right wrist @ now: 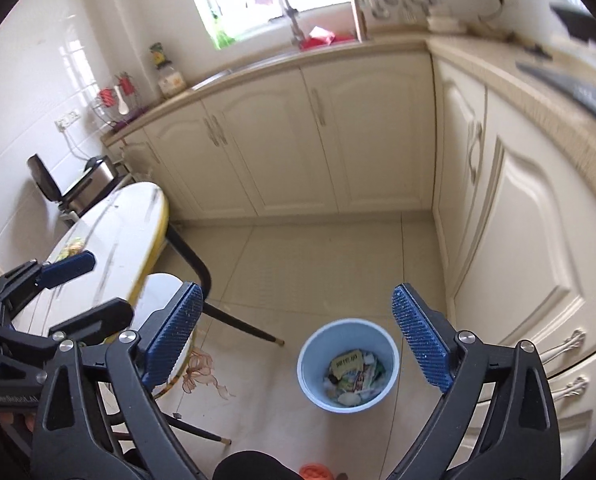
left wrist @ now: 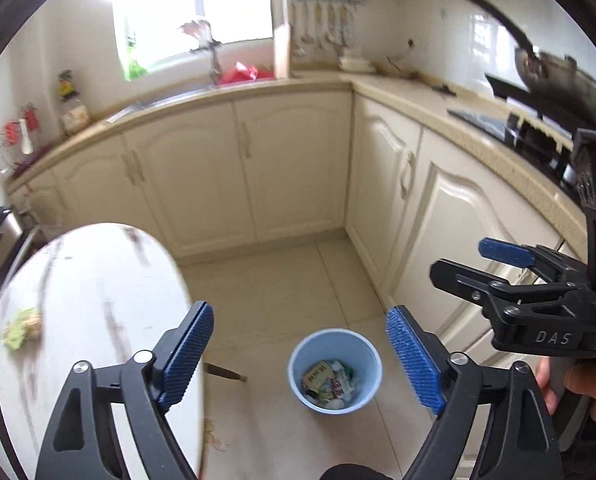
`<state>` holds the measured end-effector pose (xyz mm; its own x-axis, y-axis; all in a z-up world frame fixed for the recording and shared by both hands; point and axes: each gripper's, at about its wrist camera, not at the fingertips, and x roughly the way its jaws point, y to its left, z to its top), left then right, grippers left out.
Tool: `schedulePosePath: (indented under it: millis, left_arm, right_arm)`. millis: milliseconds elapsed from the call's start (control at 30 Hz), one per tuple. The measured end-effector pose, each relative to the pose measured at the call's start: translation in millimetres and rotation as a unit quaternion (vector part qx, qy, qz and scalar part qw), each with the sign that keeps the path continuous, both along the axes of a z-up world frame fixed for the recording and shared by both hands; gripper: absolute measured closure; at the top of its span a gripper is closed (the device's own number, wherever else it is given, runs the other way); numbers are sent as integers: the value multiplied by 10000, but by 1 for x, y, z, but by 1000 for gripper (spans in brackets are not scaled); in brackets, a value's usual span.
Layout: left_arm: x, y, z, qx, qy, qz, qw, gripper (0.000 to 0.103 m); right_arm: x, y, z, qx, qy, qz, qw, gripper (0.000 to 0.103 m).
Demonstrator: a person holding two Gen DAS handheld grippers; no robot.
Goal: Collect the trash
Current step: 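Move both tools back over the table, then grasp the green packet with the left tool while the right tool grasps the last brown lump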
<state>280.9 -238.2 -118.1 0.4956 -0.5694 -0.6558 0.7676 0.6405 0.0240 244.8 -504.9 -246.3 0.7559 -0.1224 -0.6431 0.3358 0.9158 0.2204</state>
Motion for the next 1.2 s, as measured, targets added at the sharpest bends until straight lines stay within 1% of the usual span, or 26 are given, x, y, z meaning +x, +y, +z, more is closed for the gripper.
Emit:
schedulePosePath:
  millis: [33, 67, 100, 167, 300, 433, 500, 533, 633, 733, 800, 833, 933, 1033, 1067, 1100, 1167, 1200]
  left_arm:
    - [-9, 16, 7, -120, -87, 80, 9999, 15]
    - [-19, 33, 14, -211, -183, 168, 9995, 8]
    - [-25, 48, 20, -279, -288, 269, 9988, 6]
    - [-48, 81, 23, -429, -433, 405, 9973, 4]
    - [-72, 142, 30, -592, -540, 760, 9939, 1]
    - [-90, 203, 37, -629, -543, 1083, 9906, 1]
    - [-91, 227, 34, -622, -495, 1258, 9889, 1]
    - [-93, 248, 38, -621, -460, 1366, 9876, 1]
    - [-78, 270, 34, -584, -356, 1587, 9850, 1]
    - [-62, 293, 28, -469, -218, 1836, 9816, 1]
    - [-46, 304, 26, -399, -149, 2131, 9761, 1]
    - [-38, 309, 24, -435, -43, 2220, 9741, 1]
    - [-6, 316, 21, -640, 289, 2240, 9721, 1]
    - [25, 330, 18, -590, 392, 2407, 9680, 1]
    - [40, 334, 16, -597, 445, 2412, 9676, 1]
    - [49, 338, 14, -608, 501, 2420, 9671, 1]
    - [69, 344, 10, -534, 569, 2481, 9656, 1]
    - [87, 346, 8, -452, 567, 2512, 9652, 1]
  right_arm:
    - [-1, 11, 9, -61, -84, 83, 9999, 5]
    - [-2, 21, 18, -117, -143, 161, 9997, 2]
    - [-3, 32, 26, -174, -204, 239, 9994, 0]
    - [1, 61, 41, -280, -345, 480, 9979, 0]
    - [12, 113, 58, -477, -425, 866, 9942, 0]
    - [32, 163, 62, -687, -335, 1228, 9895, 0]
    - [47, 186, 61, -783, -229, 1410, 9866, 0]
    - [53, 198, 60, -819, -202, 1500, 9851, 0]
    - [77, 228, 56, -948, -79, 1697, 9809, 0]
    - [103, 253, 47, -954, 113, 1843, 9782, 0]
    - [121, 265, 40, -971, 189, 1944, 9759, 0]
    - [133, 272, 35, -968, 254, 2000, 9747, 0]
    - [174, 293, 20, -831, 463, 2226, 9703, 0]
    - [219, 313, 1, -676, 734, 2504, 9630, 0]
    - [233, 319, -6, -693, 835, 2493, 9623, 0]
    - [245, 323, -13, -713, 927, 2484, 9616, 1]
    - [273, 335, -29, -722, 1139, 2508, 9586, 7]
    - [282, 339, -34, -714, 1174, 2527, 9577, 11]
